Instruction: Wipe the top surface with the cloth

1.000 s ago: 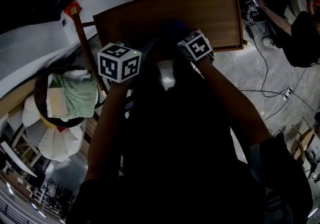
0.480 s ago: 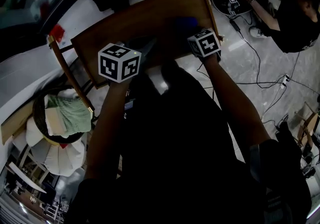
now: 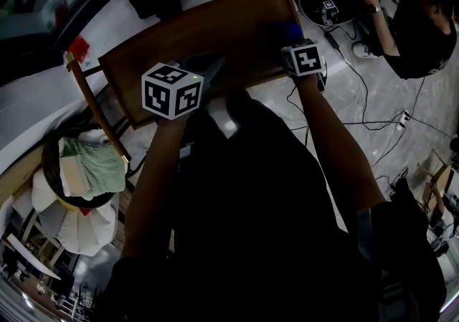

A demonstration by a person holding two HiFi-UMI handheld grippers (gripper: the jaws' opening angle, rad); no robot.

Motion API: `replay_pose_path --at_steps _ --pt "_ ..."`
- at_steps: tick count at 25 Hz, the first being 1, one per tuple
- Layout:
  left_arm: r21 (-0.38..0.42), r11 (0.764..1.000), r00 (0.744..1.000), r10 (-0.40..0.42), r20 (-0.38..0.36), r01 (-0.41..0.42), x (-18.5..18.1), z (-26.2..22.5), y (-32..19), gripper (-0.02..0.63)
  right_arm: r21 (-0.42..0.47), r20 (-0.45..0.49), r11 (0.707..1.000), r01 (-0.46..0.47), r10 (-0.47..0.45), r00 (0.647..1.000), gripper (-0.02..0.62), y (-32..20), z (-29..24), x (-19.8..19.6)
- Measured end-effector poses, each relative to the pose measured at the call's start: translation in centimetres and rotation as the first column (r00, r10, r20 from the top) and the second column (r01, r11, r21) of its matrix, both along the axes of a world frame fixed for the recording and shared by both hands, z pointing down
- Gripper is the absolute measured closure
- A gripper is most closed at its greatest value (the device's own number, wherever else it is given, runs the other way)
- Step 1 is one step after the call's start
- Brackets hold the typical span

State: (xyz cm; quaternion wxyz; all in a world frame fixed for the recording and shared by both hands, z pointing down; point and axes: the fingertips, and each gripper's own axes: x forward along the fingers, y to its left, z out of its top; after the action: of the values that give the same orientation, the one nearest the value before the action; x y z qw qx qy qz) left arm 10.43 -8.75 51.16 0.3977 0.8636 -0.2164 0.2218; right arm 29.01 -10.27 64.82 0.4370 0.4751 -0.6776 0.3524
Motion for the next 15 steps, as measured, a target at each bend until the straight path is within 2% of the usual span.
replay_pose_path --at_steps 4,7,11,15 --pt "0.016 0.998 0.998 -0.057 -0.005 0.057 -2.9 -0.8 -0.4 0.598 0.04 -0.015 0.999 -0.011 0.011 1.0 0.534 -0.7 -0.4 -0.7" --pt "0.025 0.994 0.995 -0.103 0.006 0.103 -6.7 -1.5 -0.2 0.598 0.117 0.106 0.993 0.012 -0.025 0.994 0.534 -1.0 -2.3 -5.1" --pt "0.028 0.978 0.978 -0.205 0.024 0.205 -14.5 -2.6 1.2 0.598 0.194 0.275 0.97 0.149 -0.2 0.94 0.534 0.5 -5.4 -17.1" --pt "0.023 0.953 0.95 -0.303 0.074 0.302 -23.0 -2.9 3.4 0.598 0.205 0.392 0.925 0.321 -0.378 0.839 0.534 3.6 -6.2 -31.1"
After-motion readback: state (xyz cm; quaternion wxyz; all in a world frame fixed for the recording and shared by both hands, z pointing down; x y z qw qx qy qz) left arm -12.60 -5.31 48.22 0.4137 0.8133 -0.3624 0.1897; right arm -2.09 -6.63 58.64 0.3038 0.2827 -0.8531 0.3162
